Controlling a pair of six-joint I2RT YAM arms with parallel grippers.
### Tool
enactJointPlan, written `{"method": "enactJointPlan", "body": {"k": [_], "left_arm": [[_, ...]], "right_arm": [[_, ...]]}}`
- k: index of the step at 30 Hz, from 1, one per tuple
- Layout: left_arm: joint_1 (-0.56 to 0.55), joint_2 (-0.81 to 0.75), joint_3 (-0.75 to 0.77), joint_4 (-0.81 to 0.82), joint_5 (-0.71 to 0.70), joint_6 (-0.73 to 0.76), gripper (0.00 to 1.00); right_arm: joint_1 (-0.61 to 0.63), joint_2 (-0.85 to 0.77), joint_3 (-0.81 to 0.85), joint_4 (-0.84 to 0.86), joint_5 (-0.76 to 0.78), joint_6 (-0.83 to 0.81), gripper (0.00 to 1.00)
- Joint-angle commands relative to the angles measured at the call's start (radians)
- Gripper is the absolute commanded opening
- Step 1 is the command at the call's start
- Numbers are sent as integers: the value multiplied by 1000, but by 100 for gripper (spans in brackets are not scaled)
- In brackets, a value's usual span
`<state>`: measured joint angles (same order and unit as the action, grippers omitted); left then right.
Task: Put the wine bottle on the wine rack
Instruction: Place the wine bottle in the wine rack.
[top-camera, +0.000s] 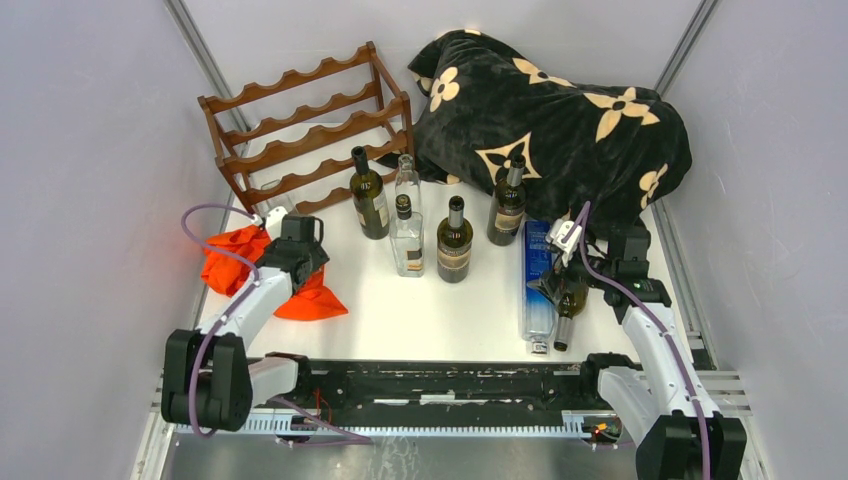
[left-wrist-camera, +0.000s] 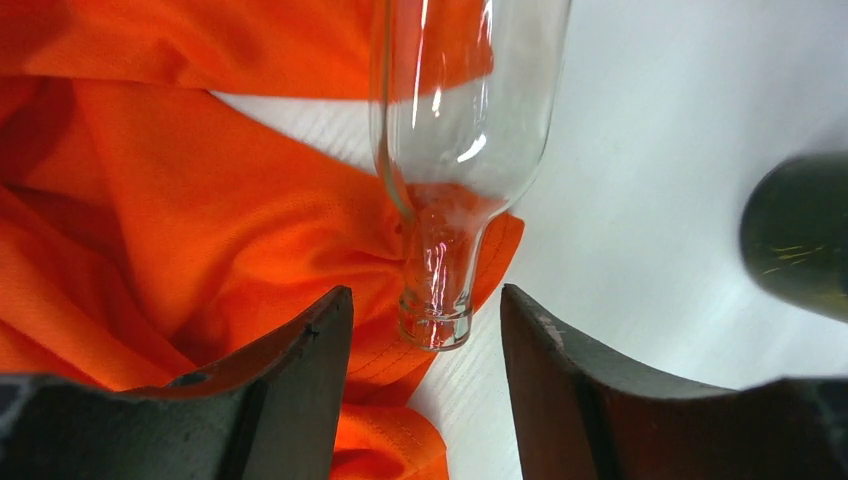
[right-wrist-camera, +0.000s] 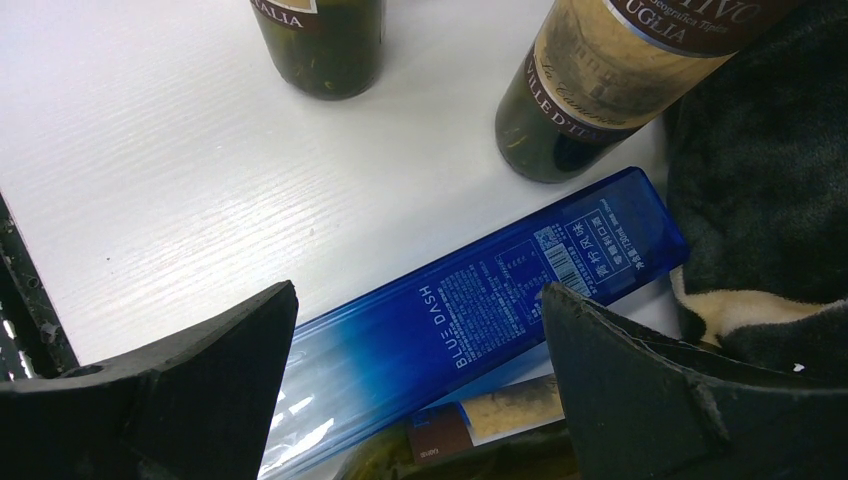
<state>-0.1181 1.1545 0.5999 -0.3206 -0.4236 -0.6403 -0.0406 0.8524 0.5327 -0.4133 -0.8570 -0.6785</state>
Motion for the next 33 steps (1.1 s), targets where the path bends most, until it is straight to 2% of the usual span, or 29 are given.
{"method": "enactJointPlan", "body": {"k": [1, 6, 10, 15, 20, 28, 33], "left_arm": [[1, 75, -5, 57, 39, -33, 62], [1, 163, 5, 98, 34, -7, 55], [1, 202, 31, 107, 26, 12, 44], [1, 211, 79, 78, -11, 37, 18], [1, 222, 149, 49, -55, 72, 17], [3, 373, 299, 11, -125, 129, 17], [6, 441, 370, -10, -163, 142, 35]], "right_arm": [[7, -9, 36, 11, -28, -13, 98], [7, -11, 35, 10, -25, -15, 98], [8, -11, 35, 11, -25, -16, 98], [8, -12, 33, 13, -22, -16, 98], [8, -8, 32, 13, -22, -17, 98], [8, -9, 30, 14, -19, -18, 98], [11, -8, 30, 13, -16, -18, 98]]}}
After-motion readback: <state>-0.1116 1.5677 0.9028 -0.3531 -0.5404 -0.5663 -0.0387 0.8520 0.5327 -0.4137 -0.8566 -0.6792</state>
